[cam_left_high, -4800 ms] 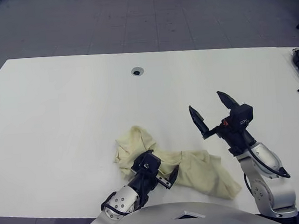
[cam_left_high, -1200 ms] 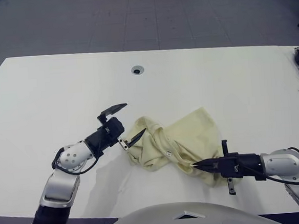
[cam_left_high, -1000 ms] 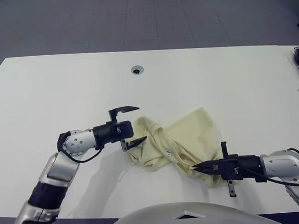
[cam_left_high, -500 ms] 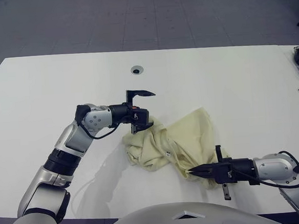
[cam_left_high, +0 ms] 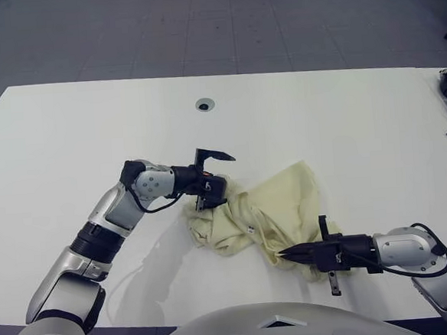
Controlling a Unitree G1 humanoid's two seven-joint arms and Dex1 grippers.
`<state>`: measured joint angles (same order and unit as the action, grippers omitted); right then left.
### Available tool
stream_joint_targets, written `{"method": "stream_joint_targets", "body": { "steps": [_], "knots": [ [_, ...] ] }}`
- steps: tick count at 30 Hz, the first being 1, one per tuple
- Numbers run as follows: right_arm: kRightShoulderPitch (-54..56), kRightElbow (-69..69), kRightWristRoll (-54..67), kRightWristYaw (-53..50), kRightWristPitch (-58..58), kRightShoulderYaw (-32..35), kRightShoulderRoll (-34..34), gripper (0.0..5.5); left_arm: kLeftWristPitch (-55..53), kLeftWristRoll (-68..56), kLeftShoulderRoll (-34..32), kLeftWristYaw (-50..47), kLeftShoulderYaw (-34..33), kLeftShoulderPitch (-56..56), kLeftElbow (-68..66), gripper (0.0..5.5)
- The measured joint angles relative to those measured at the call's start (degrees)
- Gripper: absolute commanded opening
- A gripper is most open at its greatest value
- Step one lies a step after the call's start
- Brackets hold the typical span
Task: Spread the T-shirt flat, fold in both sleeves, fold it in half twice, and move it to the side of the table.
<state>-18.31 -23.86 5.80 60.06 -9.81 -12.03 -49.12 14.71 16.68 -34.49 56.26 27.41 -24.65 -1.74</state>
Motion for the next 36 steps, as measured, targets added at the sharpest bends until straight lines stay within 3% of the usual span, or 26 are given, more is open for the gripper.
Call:
{"method": "stream_joint_targets", "body": {
  "steps": [22,29,36],
  "knots": [
    [0.61,0.85,-0.27,-0.33,-1.43,-2.20,0.70,0.00,0.27,1.17,2.35,0.86,3.17,0.52,-1.80,1.19],
    [1.19,1.21,-0.43,-1.49,-1.48,-2.02,1.32,0.00,0.50,-0.58,2.33,-1.46,0.80,2.52,0.63,0.04],
    [3.47,1.92,0.83,-3.17,-1.53,0.52,2.24,0.00,-1.51,-8.02,2.40,-8.04,-9.17,7.03,8.21,0.01]
  ]
}}
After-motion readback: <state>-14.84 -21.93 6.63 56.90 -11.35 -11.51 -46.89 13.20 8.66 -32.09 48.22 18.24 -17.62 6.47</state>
